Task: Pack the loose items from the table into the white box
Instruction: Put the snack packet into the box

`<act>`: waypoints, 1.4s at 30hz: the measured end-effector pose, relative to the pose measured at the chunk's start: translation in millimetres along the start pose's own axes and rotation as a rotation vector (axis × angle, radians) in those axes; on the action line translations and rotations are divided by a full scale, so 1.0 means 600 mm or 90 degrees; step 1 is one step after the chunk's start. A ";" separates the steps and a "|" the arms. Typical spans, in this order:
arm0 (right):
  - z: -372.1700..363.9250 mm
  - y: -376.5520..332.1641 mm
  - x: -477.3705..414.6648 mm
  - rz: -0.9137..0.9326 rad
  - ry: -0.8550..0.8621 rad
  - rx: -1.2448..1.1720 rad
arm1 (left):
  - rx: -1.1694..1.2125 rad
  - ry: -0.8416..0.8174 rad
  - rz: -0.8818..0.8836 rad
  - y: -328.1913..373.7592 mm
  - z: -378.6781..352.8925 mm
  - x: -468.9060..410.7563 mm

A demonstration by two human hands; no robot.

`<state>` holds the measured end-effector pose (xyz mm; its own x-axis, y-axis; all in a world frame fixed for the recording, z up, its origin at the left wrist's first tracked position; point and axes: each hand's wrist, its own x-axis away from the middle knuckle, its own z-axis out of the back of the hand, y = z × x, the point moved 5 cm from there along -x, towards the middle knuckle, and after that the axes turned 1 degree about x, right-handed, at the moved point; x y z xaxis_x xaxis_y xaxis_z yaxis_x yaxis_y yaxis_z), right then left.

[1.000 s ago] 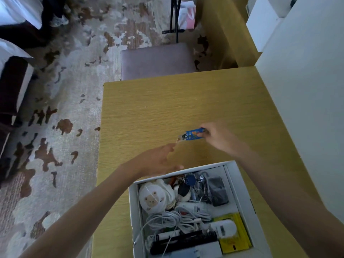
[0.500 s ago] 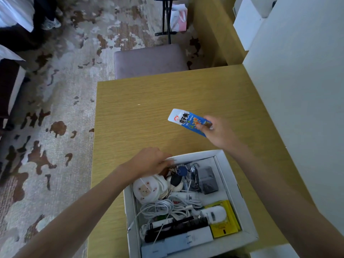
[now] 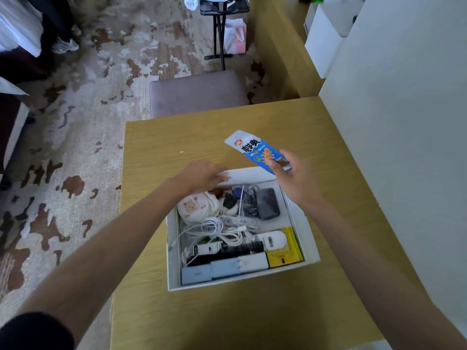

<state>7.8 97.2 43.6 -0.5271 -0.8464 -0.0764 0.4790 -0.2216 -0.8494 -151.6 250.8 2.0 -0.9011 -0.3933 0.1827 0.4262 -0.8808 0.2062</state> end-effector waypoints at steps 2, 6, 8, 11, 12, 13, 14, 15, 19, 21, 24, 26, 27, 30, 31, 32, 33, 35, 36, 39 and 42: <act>0.004 0.002 -0.005 0.006 -0.001 0.006 | 0.001 0.010 -0.004 -0.010 0.009 -0.024; 0.005 0.006 -0.003 0.017 -0.042 0.031 | 0.021 0.044 0.001 -0.014 0.013 -0.032; 0.008 0.005 0.011 0.024 -0.055 0.025 | 0.013 0.098 0.011 -0.014 0.017 -0.011; 0.019 -0.009 0.046 0.033 -0.035 -0.012 | 0.058 0.273 0.031 -0.020 0.036 0.050; 0.020 -0.015 0.060 0.040 -0.029 -0.015 | 0.077 0.319 0.054 -0.023 0.039 0.075; 0.016 -0.021 0.076 0.040 -0.034 -0.015 | 0.093 0.351 0.083 -0.027 0.037 0.100; 0.009 -0.025 0.091 0.035 -0.049 -0.014 | 0.111 0.367 0.117 -0.030 0.031 0.123; -0.002 -0.028 0.106 0.032 -0.071 -0.006 | 0.136 0.371 0.153 -0.032 0.021 0.144; -0.058 -0.026 0.134 0.000 -0.220 0.031 | 0.233 0.340 0.278 -0.030 -0.019 0.212; -0.076 -0.021 0.132 -0.024 -0.255 0.071 | 0.267 0.335 0.306 -0.027 -0.029 0.238; -0.083 -0.030 0.125 -0.012 -0.184 0.127 | 0.336 0.283 0.341 -0.019 -0.043 0.259; -0.072 -0.039 0.125 -0.007 -0.096 0.114 | 0.364 0.225 0.353 -0.009 -0.051 0.263; -0.062 -0.043 0.128 -0.003 -0.053 0.115 | 0.367 0.200 0.358 -0.004 -0.054 0.264; -0.030 -0.046 0.144 0.023 0.033 0.135 | 0.367 0.143 0.395 0.000 -0.065 0.266; -0.022 -0.041 0.150 0.019 0.049 0.133 | 0.372 0.132 0.410 -0.001 -0.068 0.267; -0.015 -0.030 0.155 -0.005 0.062 0.134 | 0.375 0.126 0.426 -0.002 -0.071 0.267; -0.009 -0.016 0.160 -0.046 0.069 0.147 | 0.375 0.121 0.443 -0.005 -0.073 0.266; -0.004 0.016 0.165 -0.146 0.046 0.168 | 0.373 0.105 0.487 -0.009 -0.077 0.264; -0.005 0.030 0.165 -0.192 0.023 0.149 | 0.374 0.096 0.509 -0.011 -0.078 0.263; -0.007 0.067 0.164 -0.264 -0.036 0.101 | 0.379 0.075 0.557 -0.015 -0.081 0.256; 0.000 0.088 0.166 -0.245 -0.039 0.144 | 0.371 0.066 0.585 -0.006 -0.072 0.254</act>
<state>-19.4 1.3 -8.8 -0.6580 -0.7069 0.2595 0.4014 -0.6208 -0.6734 -293.8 182.8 -12.5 -0.2097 -0.8815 0.4230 0.8876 0.0098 0.4605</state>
